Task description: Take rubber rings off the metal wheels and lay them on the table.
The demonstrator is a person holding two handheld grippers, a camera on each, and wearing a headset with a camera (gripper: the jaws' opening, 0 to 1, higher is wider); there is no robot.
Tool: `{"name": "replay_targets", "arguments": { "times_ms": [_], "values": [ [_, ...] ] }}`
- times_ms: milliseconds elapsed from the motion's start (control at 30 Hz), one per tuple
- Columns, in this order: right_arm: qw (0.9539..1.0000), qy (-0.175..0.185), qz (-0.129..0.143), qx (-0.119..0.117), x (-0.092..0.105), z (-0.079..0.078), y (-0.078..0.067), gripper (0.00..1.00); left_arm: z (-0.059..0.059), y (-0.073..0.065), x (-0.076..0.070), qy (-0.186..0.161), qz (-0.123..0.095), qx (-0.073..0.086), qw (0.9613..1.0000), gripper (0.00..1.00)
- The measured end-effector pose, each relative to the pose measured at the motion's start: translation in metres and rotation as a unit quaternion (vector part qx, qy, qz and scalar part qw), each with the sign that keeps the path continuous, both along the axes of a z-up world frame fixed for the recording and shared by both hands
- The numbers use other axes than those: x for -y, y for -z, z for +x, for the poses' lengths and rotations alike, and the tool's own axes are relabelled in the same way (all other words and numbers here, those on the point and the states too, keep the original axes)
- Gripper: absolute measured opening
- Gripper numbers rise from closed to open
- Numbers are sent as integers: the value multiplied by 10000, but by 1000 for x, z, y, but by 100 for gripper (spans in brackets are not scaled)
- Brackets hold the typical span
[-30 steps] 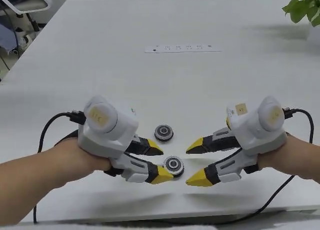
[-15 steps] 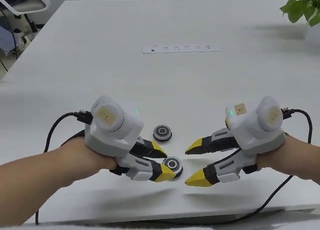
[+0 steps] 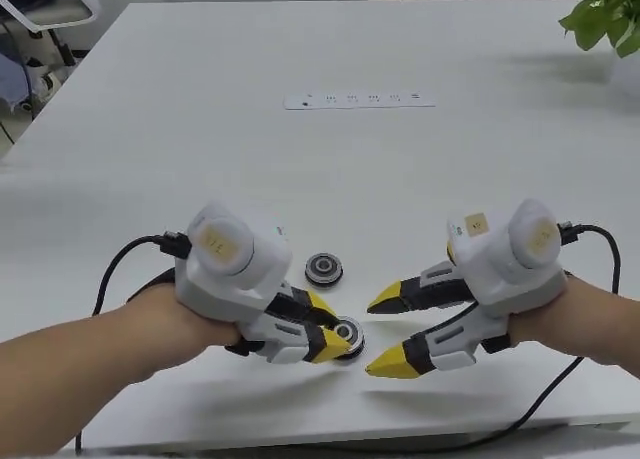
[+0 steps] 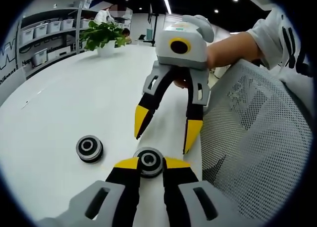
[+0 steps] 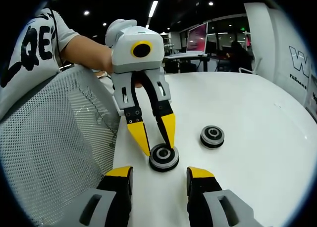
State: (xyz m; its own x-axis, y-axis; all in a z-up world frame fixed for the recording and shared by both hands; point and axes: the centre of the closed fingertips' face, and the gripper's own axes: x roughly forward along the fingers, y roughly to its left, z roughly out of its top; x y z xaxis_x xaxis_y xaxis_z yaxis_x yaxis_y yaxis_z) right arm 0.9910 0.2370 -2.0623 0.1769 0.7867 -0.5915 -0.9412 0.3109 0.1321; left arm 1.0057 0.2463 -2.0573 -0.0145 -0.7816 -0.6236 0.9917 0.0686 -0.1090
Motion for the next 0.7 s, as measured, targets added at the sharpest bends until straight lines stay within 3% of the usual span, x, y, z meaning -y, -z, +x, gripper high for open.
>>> {"name": "replay_targets", "arguments": {
  "times_ms": [267, 367, 433, 700],
  "values": [
    [10000, 10, -16, -12, 0, 0, 1, 41, 0, 1, 0, 42, -31, 194, 9998, 9],
    [10000, 49, 2, 3, 1, 2, 0, 41, -2, 1, 0, 151, -13, 340, 9993, 10],
    [10000, 65, 7, -3, 1, 2, 1, 41, -3, 2, 1, 281, 26, 540, 9981, 10],
    [10000, 46, -17, -6, 0, 2, 2, 40, 0, 2, 1, 280, 0, 609, 9978, 8]
  ]
}}
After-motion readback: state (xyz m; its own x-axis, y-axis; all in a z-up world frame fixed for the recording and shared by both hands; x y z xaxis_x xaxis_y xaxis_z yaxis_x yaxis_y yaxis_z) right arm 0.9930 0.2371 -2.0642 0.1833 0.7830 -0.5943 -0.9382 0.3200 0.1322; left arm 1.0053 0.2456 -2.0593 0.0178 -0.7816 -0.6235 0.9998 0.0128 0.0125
